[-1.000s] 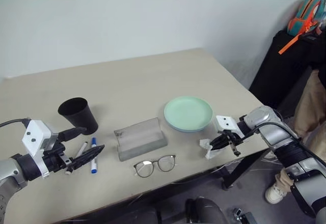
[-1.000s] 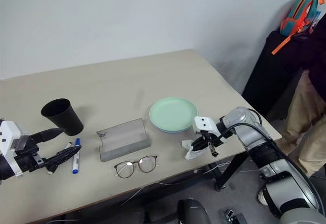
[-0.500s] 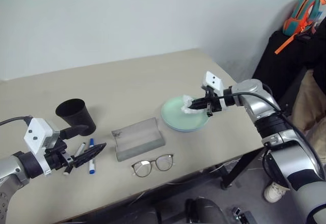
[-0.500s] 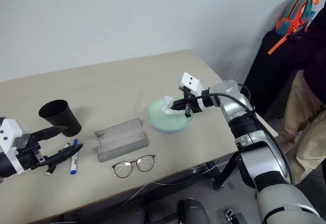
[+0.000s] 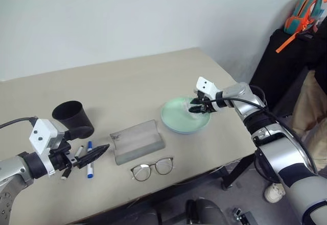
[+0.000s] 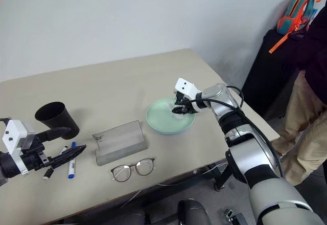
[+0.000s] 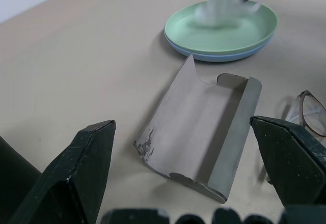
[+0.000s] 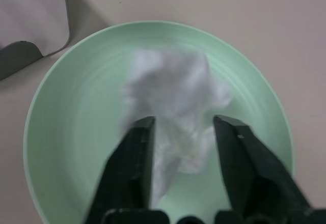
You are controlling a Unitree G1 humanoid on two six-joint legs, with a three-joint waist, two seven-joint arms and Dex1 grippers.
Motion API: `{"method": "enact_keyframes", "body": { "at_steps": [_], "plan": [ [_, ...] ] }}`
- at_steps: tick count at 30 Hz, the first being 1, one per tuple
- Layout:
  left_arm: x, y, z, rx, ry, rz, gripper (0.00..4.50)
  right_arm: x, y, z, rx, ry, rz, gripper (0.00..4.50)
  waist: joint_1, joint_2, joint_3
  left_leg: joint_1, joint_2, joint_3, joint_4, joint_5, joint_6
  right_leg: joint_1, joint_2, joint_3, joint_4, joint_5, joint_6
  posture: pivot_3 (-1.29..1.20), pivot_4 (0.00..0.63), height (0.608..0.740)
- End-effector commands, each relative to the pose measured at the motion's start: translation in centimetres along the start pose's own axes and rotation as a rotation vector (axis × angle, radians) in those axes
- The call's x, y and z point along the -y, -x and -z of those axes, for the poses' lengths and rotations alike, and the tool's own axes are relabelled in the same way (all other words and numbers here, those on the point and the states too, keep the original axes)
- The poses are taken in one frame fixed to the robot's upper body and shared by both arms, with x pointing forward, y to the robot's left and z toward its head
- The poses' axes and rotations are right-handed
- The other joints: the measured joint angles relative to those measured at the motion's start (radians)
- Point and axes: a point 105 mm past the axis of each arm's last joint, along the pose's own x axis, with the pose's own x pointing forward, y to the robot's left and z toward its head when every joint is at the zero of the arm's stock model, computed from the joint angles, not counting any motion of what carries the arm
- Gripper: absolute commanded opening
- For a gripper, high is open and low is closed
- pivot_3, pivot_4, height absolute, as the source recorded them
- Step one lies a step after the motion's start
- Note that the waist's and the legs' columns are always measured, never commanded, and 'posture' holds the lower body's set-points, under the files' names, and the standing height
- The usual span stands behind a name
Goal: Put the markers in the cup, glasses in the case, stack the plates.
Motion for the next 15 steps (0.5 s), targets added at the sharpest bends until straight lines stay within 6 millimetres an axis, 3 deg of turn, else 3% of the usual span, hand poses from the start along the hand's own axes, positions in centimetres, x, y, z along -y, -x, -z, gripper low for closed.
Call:
{"method": "enact_keyframes", "body": {
  "at_steps": [1, 5, 11, 15],
  "plan": [
    [1.2, -1.5, -1.1, 0.02, -0.059, 0.058, 4.5, 1.3, 1.8, -2.0, 0.024, 0.097, 0.033, 2.69, 0.003, 0.0, 0.0, 0.0, 0.0, 0.0, 0.0, 0.0, 0.0, 0.0, 0.0, 0.0, 0.0, 0.0, 0.0, 0.0, 0.0, 0.738],
    [2.2, -3.1, -1.4, 0.027, -0.07, 0.125, 4.5, 1.0, 3.5, -3.1, 0.061, 0.15, -0.024, 2.69, 0.003, 0.0, 0.0, 0.0, -0.002, 0.0, 0.001, 0.0, 0.0, 0.001, 0.0, 0.002, 0.0, 0.0, -0.001, 0.0, 0.0, 0.738],
    [4.1, -5.7, -1.5, -0.01, -0.106, 0.269, 4.5, -2.9, 7.3, -5.3, 0.193, 0.271, -0.306, 2.69, 0.003, 0.0, 0.0, 0.001, -0.002, -0.001, 0.0, 0.0, 0.0, 0.001, 0.001, 0.002, 0.0, 0.0, 0.0, 0.0, 0.0, 0.738],
    [5.2, -6.5, -1.4, -0.044, -0.122, 0.365, 4.5, -4.1, 8.4, -5.6, 0.208, 0.28, -0.368, 2.69, 0.002, 0.0, 0.0, 0.001, -0.002, -0.001, 0.0, 0.0, 0.0, 0.002, 0.001, 0.003, 0.0, 0.0, 0.001, 0.0, 0.0, 0.738]
  ]
}}
